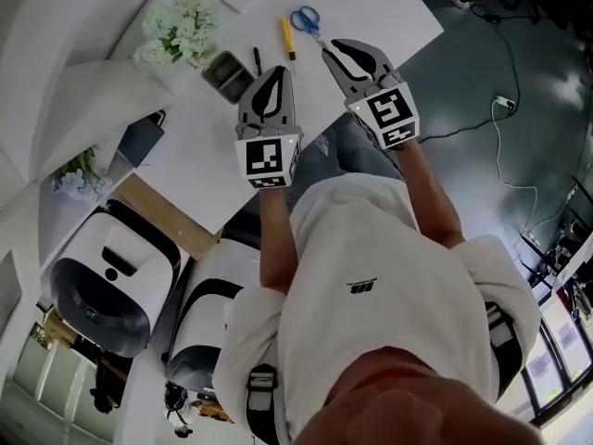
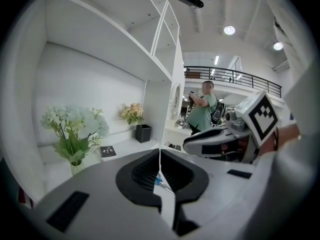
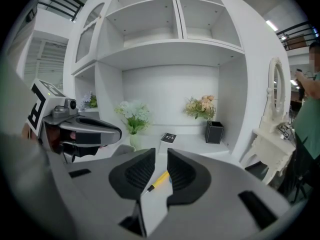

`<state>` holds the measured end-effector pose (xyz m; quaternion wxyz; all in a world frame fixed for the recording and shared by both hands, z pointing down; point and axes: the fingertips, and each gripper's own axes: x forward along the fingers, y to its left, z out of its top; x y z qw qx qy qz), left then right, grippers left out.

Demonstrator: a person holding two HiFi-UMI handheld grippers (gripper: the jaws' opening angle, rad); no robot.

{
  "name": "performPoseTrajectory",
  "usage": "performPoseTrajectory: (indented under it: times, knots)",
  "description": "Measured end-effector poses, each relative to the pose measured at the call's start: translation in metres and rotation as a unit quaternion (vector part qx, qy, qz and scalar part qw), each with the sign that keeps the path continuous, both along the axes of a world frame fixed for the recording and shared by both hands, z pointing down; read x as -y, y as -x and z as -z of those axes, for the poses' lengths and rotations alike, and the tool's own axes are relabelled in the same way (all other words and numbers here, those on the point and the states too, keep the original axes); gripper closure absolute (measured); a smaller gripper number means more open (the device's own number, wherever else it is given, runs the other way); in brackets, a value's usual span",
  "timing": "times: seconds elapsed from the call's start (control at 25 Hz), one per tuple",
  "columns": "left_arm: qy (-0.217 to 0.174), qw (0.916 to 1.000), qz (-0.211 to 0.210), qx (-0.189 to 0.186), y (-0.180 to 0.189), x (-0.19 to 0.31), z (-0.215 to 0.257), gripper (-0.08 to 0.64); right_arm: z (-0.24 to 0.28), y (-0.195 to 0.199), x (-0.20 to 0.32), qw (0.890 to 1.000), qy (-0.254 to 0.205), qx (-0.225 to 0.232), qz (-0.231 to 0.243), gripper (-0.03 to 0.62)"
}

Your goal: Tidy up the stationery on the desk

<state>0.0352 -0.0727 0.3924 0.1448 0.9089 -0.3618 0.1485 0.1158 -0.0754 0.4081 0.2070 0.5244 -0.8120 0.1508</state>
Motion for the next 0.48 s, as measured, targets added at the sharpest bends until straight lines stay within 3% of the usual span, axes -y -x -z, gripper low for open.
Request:
performPoseTrajectory:
  times: [0.48]
  knots:
    - [0.013, 0.9995, 0.020, 0.021, -0.027, 0.036, -0.034, 0.560, -0.050, -0.011, 0.038, 0.998, 0.041, 0.009, 0.046, 0.540]
